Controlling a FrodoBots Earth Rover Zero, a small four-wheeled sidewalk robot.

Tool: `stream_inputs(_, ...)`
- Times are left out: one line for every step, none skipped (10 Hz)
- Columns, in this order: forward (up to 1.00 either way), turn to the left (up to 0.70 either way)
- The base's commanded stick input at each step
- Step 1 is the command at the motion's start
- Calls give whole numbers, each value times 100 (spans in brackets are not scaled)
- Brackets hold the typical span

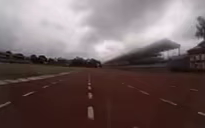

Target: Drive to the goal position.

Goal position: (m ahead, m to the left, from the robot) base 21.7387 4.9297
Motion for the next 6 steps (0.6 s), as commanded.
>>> stream_inputs(70,0)
stream_inputs(70,0)
stream_inputs(70,0)
stream_inputs(70,0)
stream_inputs(70,0)
stream_inputs(70,0)
